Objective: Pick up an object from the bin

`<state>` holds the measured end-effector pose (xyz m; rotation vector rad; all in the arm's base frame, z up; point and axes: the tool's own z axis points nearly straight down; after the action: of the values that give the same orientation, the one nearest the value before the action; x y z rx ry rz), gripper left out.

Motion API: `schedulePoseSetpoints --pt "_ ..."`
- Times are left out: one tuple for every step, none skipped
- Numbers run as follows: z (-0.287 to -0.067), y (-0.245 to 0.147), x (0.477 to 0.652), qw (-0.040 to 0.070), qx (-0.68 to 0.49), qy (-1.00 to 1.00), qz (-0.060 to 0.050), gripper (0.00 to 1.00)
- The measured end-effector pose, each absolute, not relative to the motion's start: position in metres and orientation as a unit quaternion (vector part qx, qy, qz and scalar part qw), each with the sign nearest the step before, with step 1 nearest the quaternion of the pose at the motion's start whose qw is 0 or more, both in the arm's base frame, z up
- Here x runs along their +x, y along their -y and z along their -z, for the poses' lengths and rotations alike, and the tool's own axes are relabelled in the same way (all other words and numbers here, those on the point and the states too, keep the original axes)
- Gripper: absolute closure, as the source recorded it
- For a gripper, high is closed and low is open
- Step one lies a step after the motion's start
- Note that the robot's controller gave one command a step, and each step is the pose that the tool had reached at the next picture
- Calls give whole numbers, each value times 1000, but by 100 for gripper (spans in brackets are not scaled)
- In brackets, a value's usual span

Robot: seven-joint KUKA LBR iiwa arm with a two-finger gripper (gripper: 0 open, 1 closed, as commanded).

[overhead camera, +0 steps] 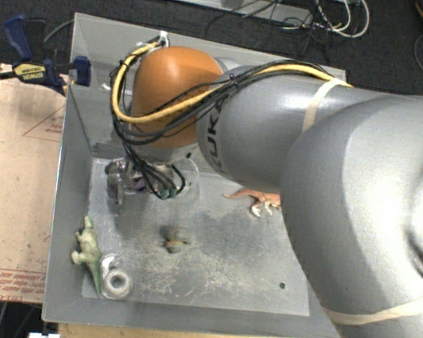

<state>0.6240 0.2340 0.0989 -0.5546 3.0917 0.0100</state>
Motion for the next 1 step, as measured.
schedulePoseSetpoints --pt "-112 -235 627 5 -176 -984 -4 100"
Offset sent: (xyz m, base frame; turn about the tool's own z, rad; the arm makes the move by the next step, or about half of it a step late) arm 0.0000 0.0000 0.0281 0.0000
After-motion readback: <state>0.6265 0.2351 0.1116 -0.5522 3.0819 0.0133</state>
